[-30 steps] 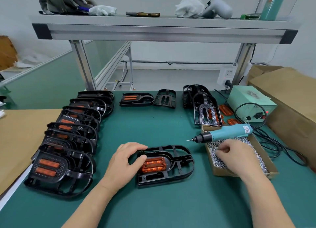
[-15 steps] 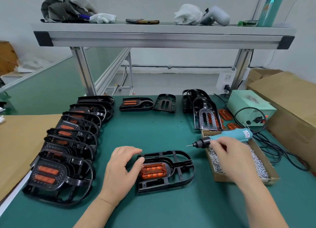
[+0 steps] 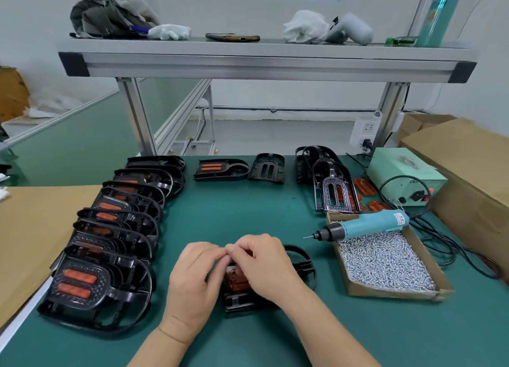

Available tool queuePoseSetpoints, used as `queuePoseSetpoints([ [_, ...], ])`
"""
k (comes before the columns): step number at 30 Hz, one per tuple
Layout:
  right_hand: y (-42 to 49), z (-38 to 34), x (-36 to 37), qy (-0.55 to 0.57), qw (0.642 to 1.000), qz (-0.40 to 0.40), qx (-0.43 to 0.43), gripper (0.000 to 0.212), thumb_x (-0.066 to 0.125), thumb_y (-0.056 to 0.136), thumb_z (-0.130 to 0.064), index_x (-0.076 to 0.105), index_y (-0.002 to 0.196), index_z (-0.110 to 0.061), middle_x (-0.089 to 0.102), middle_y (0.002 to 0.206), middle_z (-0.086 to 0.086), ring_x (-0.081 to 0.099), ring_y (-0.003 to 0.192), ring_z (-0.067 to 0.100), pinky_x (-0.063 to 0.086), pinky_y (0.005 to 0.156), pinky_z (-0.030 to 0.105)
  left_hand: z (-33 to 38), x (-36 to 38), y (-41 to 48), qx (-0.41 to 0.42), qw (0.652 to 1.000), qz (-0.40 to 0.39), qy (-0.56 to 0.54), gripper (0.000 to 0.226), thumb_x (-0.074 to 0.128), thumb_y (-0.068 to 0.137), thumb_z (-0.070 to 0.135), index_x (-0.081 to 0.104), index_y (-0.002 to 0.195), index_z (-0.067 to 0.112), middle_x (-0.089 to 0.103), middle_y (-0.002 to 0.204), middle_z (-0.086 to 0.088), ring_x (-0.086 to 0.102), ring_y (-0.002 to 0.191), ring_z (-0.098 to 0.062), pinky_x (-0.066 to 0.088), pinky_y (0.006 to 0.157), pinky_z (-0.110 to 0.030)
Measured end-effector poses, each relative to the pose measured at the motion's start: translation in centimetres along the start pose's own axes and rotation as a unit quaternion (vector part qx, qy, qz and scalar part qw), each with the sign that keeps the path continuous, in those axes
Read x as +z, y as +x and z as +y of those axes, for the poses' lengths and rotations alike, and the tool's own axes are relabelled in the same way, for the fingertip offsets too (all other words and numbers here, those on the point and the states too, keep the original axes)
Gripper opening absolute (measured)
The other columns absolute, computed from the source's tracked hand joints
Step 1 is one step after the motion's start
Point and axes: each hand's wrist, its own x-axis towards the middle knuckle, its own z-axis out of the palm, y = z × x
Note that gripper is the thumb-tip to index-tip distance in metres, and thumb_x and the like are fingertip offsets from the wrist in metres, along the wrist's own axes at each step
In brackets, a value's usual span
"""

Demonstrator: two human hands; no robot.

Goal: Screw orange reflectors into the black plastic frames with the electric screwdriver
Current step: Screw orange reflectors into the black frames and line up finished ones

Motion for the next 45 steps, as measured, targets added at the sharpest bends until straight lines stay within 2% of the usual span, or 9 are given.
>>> queuePoseSetpoints([
  [4, -0.1, 0.2, -0.2, -0.021, 1.000, 0.003, -0.016, 0.045, 0.051, 0.100, -0.039, 0.064, 0.072, -0.007, 0.065, 0.069, 0.006, 0.057, 0.070, 0.023, 0.048, 0.074, 0.039, 0.1, 0.0, 0.1, 0.001, 1.000, 0.013, 0.007, 0.019, 0.062, 0.092, 0.018, 0.073, 0.086, 0.004, 0.067, 0.087, 0.001, 0.059, 0.085, -0.016, 0.047, 0.086, -0.022],
  [7, -0.2, 1.9, -2.2, 0.076, 0.980, 0.183, -0.002, 0.023, 0.057, 0.097, -0.032, 0.069, 0.087, -0.015, 0.069, 0.083, -0.004, 0.064, 0.082, 0.012, 0.050, 0.081, 0.032, 0.3, 0.0, 0.3, 0.000, 1.000, 0.012, 0.009, 0.017, 0.063, 0.091, 0.015, 0.072, 0.082, 0.003, 0.066, 0.084, 0.001, 0.059, 0.083, -0.017, 0.047, 0.085, -0.023],
  [9, -0.3, 3.7, -4.3, 0.199, 0.922, 0.328, 0.060, 0.005, 0.066, 0.093, -0.022, 0.063, 0.095, -0.026, 0.066, 0.095, -0.009, 0.063, 0.088, 0.006, 0.050, 0.080, 0.026, 0.3, 0.0, 0.4, -0.002, 1.000, 0.007, 0.014, 0.014, 0.065, 0.089, 0.013, 0.071, 0.081, 0.004, 0.065, 0.082, 0.001, 0.060, 0.081, -0.018, 0.048, 0.083, -0.025],
  [14, -0.6, 8.4, -8.1, 0.361, 0.774, 0.480, 0.199, 0.033, 0.066, 0.094, -0.012, 0.048, 0.123, -0.014, 0.050, 0.119, 0.004, 0.055, 0.099, 0.007, 0.047, 0.090, 0.027, 0.5, -0.1, 0.5, -0.011, 1.000, -0.003, 0.014, 0.016, 0.063, 0.090, 0.014, 0.070, 0.080, 0.005, 0.064, 0.081, 0.002, 0.060, 0.080, -0.017, 0.047, 0.082, -0.024],
  [16, -1.0, 9.7, -8.2, 0.401, 0.748, 0.475, 0.233, 0.045, 0.062, 0.096, -0.010, 0.044, 0.137, -0.010, 0.049, 0.122, 0.002, 0.053, 0.108, 0.017, 0.045, 0.100, 0.035, 0.5, -0.1, 0.5, -0.017, 1.000, -0.005, 0.012, 0.017, 0.062, 0.090, 0.016, 0.070, 0.080, 0.005, 0.064, 0.081, 0.002, 0.060, 0.080, -0.017, 0.047, 0.082, -0.023],
  [20, -0.7, 10.3, -8.7, 0.467, 0.722, 0.441, 0.256, 0.040, 0.053, 0.099, -0.004, 0.049, 0.138, -0.005, 0.061, 0.114, 0.008, 0.058, 0.083, 0.015, 0.049, 0.073, 0.026, 0.4, -0.1, 0.4, -0.019, 1.000, -0.013, 0.011, 0.017, 0.061, 0.091, 0.016, 0.070, 0.081, 0.006, 0.064, 0.082, 0.002, 0.060, 0.081, -0.017, 0.046, 0.082, -0.023],
  [27, 1.2, 10.7, -10.8, 0.569, 0.664, 0.384, 0.298, 0.023, 0.060, 0.101, -0.023, 0.054, 0.122, -0.015, 0.063, 0.117, 0.008, 0.062, 0.084, 0.016, 0.047, 0.062, 0.028, 0.3, -0.1, 0.3, -0.020, 0.999, -0.031, 0.008, 0.018, 0.058, 0.093, 0.018, 0.069, 0.085, 0.007, 0.063, 0.084, 0.003, 0.057, 0.083, -0.015, 0.043, 0.085, -0.018],
  [35, 1.3, 6.8, -9.2, 0.643, 0.647, 0.392, 0.121, 0.033, 0.075, 0.086, -0.021, 0.054, 0.111, -0.017, 0.055, 0.077, -0.006, 0.056, 0.056, 0.004, 0.050, 0.052, 0.020, 0.1, 0.0, 0.4, -0.019, 0.999, -0.040, -0.003, 0.016, 0.057, 0.095, 0.016, 0.067, 0.085, 0.008, 0.062, 0.085, 0.004, 0.056, 0.083, -0.014, 0.041, 0.085, -0.017],
  [45, 3.2, -0.2, -6.7, 0.739, 0.637, 0.207, 0.068, 0.024, 0.075, 0.072, -0.022, 0.064, 0.092, -0.015, 0.056, 0.071, -0.002, 0.048, 0.057, 0.008, 0.039, 0.047, 0.019, 0.4, -0.1, 0.4, -0.038, 0.997, -0.063, -0.011, 0.017, 0.054, 0.096, 0.017, 0.064, 0.085, 0.010, 0.059, 0.085, 0.007, 0.053, 0.083, -0.012, 0.041, 0.082, -0.017],
])
